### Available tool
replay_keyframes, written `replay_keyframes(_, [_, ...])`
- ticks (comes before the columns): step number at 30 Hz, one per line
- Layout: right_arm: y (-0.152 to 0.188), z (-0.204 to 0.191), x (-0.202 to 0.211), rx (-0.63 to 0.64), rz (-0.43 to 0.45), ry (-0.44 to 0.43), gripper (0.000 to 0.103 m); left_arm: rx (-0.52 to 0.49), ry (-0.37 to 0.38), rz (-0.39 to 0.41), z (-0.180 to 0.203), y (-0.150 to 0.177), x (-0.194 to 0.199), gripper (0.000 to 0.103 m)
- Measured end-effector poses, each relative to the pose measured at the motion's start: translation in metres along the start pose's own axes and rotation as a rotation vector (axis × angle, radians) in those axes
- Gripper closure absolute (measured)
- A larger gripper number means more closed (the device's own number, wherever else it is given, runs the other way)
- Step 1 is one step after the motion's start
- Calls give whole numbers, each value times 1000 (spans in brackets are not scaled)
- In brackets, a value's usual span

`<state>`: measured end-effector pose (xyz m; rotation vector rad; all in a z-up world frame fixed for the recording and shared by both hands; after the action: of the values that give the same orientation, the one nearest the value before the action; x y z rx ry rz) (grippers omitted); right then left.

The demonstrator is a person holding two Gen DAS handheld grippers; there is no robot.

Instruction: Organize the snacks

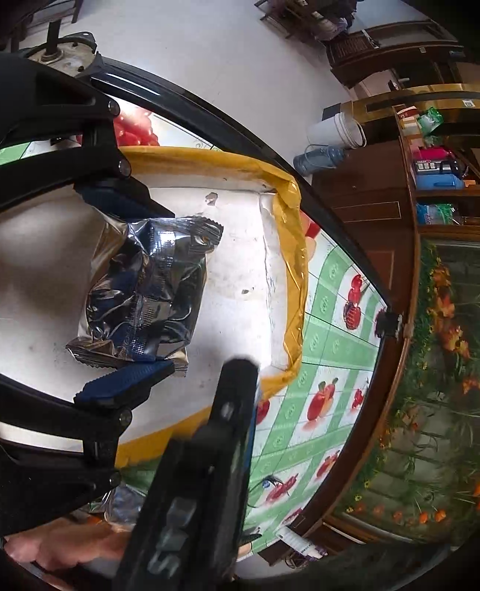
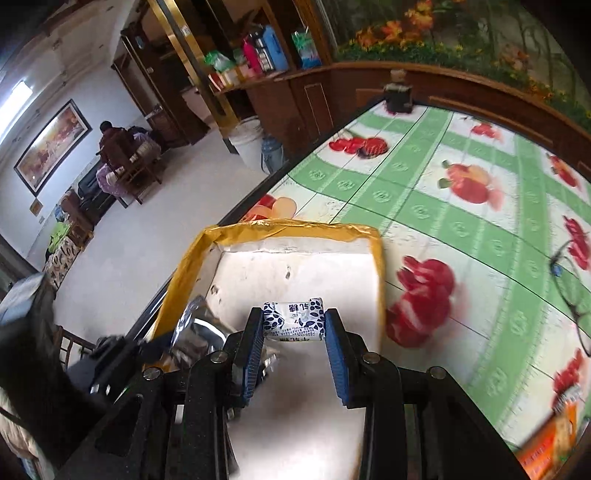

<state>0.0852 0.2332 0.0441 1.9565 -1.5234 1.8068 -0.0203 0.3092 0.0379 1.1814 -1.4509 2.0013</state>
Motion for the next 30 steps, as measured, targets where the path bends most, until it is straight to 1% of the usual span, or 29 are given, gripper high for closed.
replay_keyframes(3, [-7,-1,-22,1,-29,18,67,12,-13,-13,-3,0,-6,31])
replay_keyframes(5, [-9,0,-32,0,-33,36,67,22,-16,-24,-6,1,-9,31])
replay_keyframes(9, [-12,3,-49,-19,-70,11,67,30,-19,-46,-7,-1,-14,28])
replay_keyframes(13, [-13,3,-58,-18,-87,23,67,25,-22,-54,-7,-3,-18,27])
replay_keyframes(16, [-13,5,-59,-17,-82,31,66,35,-11,-50,-8,-4,-18,27])
replay_keyframes(18, [-13,6,-59,-21,-83,22,61,37,-7,-46,-9,-4,-17,27])
replay_keyframes(19, [-13,7,-59,-28,-84,17,59,36,-8,-44,-8,-4,-16,27])
replay_keyframes(21, [-12,9,-54,-33,-77,-1,50,33,-9,-41,-8,-3,-15,27])
replay_keyframes(23, [-10,9,-49,-30,-68,4,50,33,-9,-34,-7,-2,-11,27])
replay_keyframes(25, [-8,12,-40,-39,-54,-17,49,35,-2,-27,-6,1,-7,27])
replay_keyframes(27, [-4,16,-25,-43,-41,-49,49,27,3,-14,-4,5,1,27])
replay_keyframes(30, [4,24,-2,-39,-11,-65,49,13,5,13,-1,9,15,27])
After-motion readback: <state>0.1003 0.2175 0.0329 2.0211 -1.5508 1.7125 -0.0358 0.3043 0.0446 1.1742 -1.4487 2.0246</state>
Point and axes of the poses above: each gripper's, at about its wrist camera, not at the fingertips, and x roughly against the way its jaws point, z to its right, y to its underside, the point moved 1 cm from there along -x, roughly the way its jaws point, and after that the axes turned 1 degree about y, right-handed, at the moved point
